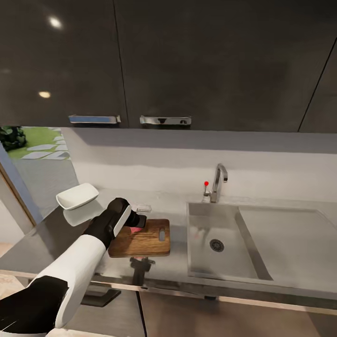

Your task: In the kitchen, take the Vidalia onion out of the sink, dice it on the chopping board with the paring knife, put the diced onion into the bowl on the countertop, then place both the paring knife and the chopping board into the sink.

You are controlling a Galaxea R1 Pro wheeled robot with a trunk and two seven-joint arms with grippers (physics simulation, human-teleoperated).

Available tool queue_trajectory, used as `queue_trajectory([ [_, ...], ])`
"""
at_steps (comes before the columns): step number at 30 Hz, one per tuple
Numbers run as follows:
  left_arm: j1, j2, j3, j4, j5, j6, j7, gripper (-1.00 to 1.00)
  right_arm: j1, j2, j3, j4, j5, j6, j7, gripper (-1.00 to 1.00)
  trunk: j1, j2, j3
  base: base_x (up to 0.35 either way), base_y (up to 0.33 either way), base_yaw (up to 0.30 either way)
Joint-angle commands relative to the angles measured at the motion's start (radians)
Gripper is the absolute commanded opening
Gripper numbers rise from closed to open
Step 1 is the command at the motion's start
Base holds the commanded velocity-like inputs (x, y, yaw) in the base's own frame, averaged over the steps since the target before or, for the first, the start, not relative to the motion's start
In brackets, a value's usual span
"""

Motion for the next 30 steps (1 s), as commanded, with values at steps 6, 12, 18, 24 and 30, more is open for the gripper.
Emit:
queue_trajectory([
  [6, -0.001, 0.001, -0.002, 0.014, 0.001, 0.004, -0.002, -1.00, -0.001, 0.001, -0.007, 0.000, 0.011, -0.002, -0.005, 1.00, 0.001, -0.002, -0.008, 0.003, 0.000, 0.000],
  [12, -0.001, 0.003, -0.002, 0.014, 0.001, 0.004, -0.002, -1.00, -0.001, 0.001, -0.007, 0.001, 0.011, -0.002, -0.005, 1.00, 0.001, -0.002, -0.015, 0.000, 0.000, 0.000],
  [18, -0.001, 0.003, -0.002, 0.015, 0.001, 0.004, -0.002, -1.00, -0.001, 0.001, -0.007, 0.001, 0.011, -0.002, -0.005, 1.00, 0.001, -0.002, -0.021, 0.000, 0.000, 0.000],
  [24, -0.001, 0.003, -0.002, 0.016, 0.001, 0.004, -0.002, -1.00, -0.001, 0.001, -0.007, 0.001, 0.011, -0.002, -0.005, 1.00, 0.001, -0.002, -0.027, 0.000, 0.000, 0.000],
  [30, -0.001, 0.003, -0.002, 0.016, 0.001, 0.004, -0.002, -1.00, -0.001, 0.001, -0.007, 0.001, 0.011, -0.001, -0.005, 1.00, 0.001, -0.002, -0.033, 0.000, 0.000, 0.000],
])
